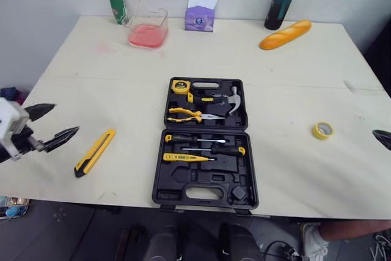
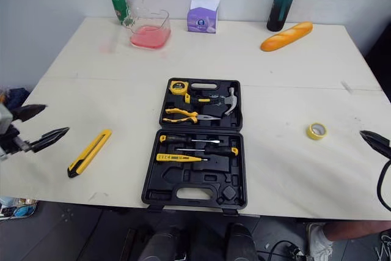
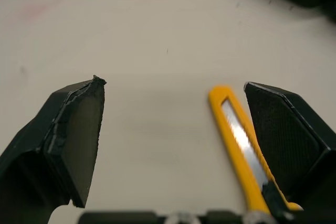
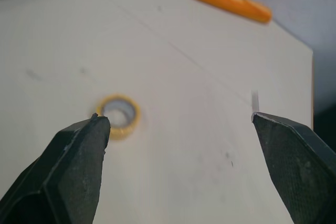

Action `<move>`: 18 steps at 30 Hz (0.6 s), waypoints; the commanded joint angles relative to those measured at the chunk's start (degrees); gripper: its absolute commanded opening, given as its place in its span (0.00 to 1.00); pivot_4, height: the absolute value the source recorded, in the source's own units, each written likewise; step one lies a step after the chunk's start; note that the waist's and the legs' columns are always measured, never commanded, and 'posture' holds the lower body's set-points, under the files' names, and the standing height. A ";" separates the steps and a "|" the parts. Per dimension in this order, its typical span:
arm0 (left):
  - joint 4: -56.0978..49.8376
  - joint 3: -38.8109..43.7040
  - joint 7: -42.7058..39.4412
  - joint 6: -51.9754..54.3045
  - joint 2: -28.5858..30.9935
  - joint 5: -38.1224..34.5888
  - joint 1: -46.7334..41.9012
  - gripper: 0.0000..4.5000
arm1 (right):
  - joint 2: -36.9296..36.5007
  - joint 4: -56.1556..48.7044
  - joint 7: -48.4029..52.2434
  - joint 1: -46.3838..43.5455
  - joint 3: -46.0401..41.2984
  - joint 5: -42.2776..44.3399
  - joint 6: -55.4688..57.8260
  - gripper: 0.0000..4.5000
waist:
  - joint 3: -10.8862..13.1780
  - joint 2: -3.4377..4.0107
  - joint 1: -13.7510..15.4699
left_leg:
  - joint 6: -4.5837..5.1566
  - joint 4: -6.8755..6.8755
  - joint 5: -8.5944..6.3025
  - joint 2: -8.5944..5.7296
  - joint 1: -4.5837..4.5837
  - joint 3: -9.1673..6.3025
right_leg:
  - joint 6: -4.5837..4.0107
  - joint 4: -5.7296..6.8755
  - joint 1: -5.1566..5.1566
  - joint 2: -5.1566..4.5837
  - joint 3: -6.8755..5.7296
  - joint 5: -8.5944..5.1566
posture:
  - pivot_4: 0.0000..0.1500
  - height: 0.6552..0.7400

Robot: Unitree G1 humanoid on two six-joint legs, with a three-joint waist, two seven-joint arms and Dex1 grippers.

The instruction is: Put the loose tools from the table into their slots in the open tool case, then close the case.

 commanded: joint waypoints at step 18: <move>0.20 8.63 1.99 -2.81 1.05 -0.24 9.27 0.99 | 3.83 0.12 5.77 -5.80 7.15 2.26 -9.39 1.00 | 0.00 -0.02 -2.04 | -0.13 -0.06 -0.13 0.17 0.08 0.46 | -0.08 0.15 -0.33 -0.10 0.43 -0.04 | 1.00 1.00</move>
